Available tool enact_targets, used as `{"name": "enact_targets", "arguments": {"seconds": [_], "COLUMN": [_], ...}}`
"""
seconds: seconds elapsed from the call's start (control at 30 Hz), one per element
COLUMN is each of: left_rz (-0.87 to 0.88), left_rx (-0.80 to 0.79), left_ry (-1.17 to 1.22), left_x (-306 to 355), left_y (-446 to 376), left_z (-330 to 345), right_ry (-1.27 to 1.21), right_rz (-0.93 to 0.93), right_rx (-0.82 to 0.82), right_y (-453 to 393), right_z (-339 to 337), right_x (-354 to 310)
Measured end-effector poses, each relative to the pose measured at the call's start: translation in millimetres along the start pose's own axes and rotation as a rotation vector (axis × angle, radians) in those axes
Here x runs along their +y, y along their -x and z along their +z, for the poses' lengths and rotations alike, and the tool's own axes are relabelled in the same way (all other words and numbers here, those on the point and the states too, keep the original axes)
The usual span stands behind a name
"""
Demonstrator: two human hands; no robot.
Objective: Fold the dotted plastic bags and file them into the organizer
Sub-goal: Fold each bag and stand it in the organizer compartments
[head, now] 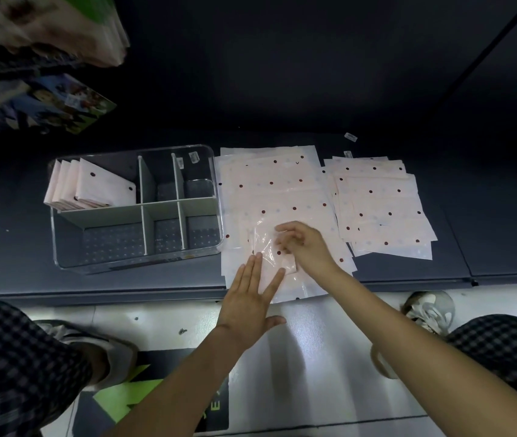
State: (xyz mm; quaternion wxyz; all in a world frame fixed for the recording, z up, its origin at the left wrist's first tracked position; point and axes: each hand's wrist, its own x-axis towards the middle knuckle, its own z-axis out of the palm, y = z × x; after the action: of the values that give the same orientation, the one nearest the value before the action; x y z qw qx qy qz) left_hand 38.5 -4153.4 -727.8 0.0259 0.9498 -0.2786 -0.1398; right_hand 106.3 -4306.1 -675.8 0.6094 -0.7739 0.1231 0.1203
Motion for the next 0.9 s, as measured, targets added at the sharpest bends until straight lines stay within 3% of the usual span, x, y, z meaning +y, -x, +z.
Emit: {"name": "enact_targets", "arguments": {"seconds": [0.07, 0.1, 0.2, 0.3, 0.47, 0.57, 0.67, 0.77, 0.9], "left_rz": [-0.013, -0.024, -0.043, -0.032, -0.011, -0.038, -0.170, -0.409, -0.541], "left_rx": [-0.009, -0.012, -0.008, -0.004, 0.028, 0.097, 0.284, 0.539, 0.547], "left_ry": [0.017, 0.032, 0.062, 0.076, 0.146, 0.362, 0.732, 1.009, 1.497], "left_x": [2, 3, 5, 5, 3, -4, -7, -9, -7], "left_y": [0, 0, 0, 2, 2, 0, -3, -7, -12], "left_z": [0, 0, -1, -2, -2, -8, -25, -47, -76], "right_ry": [-0.015, -0.008, -0.057, 0.223, 0.847, 1.048, 0.983, 0.689, 0.433], "right_rz": [0.115, 0.160, 0.167, -0.035, -0.144, -0.132, -0.111, -0.067, -0.024], "right_rx": [-0.277, -0.337, -0.217, -0.104, -0.330, -0.373, -0.395, -0.376, -0.287], "right_y": [-5, -9, -28, -46, -65, -70, -70, -56, -20], "right_z": [9, 12, 13, 8, 1, 4, -2, -19, -35], "right_x": [-5, -6, -12, -18, -19, -23, -29, -42, -47]}}
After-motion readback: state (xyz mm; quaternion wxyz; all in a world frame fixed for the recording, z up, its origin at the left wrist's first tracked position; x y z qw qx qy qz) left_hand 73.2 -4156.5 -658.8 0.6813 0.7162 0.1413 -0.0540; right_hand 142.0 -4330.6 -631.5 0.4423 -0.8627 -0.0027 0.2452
